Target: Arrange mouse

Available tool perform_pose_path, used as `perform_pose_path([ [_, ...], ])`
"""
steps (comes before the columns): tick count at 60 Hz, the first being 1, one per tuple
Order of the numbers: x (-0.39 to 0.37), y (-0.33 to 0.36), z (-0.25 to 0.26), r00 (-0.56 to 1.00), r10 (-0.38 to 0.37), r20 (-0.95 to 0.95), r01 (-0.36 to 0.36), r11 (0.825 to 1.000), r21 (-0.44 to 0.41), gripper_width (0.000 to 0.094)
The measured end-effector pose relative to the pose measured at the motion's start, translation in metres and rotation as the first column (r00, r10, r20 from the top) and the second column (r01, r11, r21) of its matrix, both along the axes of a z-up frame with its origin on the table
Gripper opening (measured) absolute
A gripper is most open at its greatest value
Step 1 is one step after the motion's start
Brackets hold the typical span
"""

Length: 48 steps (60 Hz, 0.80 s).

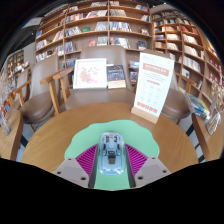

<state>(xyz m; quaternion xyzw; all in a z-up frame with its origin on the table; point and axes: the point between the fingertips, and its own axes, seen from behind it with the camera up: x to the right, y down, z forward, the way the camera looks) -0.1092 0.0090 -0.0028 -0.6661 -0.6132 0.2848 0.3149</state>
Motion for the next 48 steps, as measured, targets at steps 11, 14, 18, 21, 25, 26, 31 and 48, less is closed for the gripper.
perform_pose_path([
  [11,0.003,0.012,-0.004,0.999,-0.023,-0.03,0.024,1.0,0.013,0.0661],
  [14,0.006,0.019,0.0,0.999,-0.033,-0.032,0.034,0.998,0.044,0.0755],
  [18,0.016,0.023,0.015,0.998,-0.037,-0.053,0.041,0.996,0.073,0.0779],
  [21,0.031,0.021,0.032,0.997,-0.026,-0.078,0.033,0.996,0.08,0.0791],
  [25,0.065,0.019,0.056,0.994,-0.022,-0.105,0.03,0.997,0.078,0.0848],
  [26,0.075,0.018,0.061,0.994,-0.023,-0.111,0.032,0.996,0.078,0.0849],
  [31,0.127,0.012,0.085,0.99,-0.019,-0.14,0.03,0.997,0.078,0.0849],
  [48,0.294,0.003,0.1,0.989,0.055,-0.138,-0.042,0.995,0.092,0.0848],
])
